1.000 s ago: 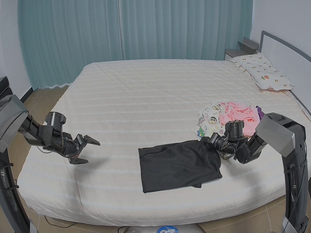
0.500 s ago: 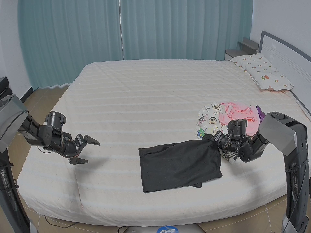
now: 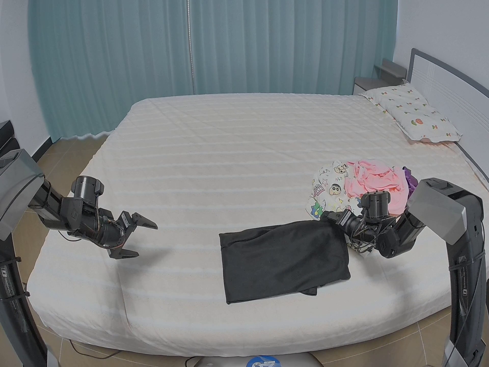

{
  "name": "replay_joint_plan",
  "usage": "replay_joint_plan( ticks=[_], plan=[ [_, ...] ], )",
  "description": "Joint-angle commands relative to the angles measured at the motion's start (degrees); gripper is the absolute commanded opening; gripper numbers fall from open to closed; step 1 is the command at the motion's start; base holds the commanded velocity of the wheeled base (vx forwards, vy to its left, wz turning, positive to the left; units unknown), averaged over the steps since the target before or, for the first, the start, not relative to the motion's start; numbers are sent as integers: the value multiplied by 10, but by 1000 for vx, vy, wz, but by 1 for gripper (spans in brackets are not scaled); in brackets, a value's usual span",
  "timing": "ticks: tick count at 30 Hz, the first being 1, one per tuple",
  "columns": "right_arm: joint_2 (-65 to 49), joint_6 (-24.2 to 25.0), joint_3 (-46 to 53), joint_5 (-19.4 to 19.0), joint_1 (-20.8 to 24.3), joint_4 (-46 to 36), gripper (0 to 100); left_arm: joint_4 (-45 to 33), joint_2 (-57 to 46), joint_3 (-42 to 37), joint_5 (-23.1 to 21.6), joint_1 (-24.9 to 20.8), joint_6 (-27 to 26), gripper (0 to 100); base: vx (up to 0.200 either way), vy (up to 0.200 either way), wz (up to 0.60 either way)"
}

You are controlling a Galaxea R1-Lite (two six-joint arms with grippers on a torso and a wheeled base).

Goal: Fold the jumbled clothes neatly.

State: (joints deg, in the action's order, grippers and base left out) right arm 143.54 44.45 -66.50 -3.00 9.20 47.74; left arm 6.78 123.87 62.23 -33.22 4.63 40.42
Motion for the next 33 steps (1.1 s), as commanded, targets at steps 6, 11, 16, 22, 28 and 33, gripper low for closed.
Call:
replay_joint_plan(
  ticks=[6, 11, 16, 22, 28, 33],
  plan=[
    [-90, -15, 123, -5, -3, 21, 100, 1, 1, 0, 1, 0, -1, 100, 0, 0, 0],
    [-88, -96, 194, -48, 0, 26, 100, 1, 1, 0, 1, -1, -1, 100, 0, 0, 0],
    [-53, -109, 185, -76, 6, 53, 100, 1, 1, -1, 1, -1, -1, 100, 0, 0, 0],
    [-13, -138, 137, -79, 15, 35, 100, 0, 1, -1, 1, -1, -1, 100, 0, 0, 0],
    [8, -153, 102, -115, 16, 36, 100, 0, 0, -2, 1, -1, -1, 100, 0, 0, 0],
    [9, -163, 103, -166, 21, 57, 100, 1, 0, -4, 1, -1, -1, 100, 0, 0, 0]
  ],
)
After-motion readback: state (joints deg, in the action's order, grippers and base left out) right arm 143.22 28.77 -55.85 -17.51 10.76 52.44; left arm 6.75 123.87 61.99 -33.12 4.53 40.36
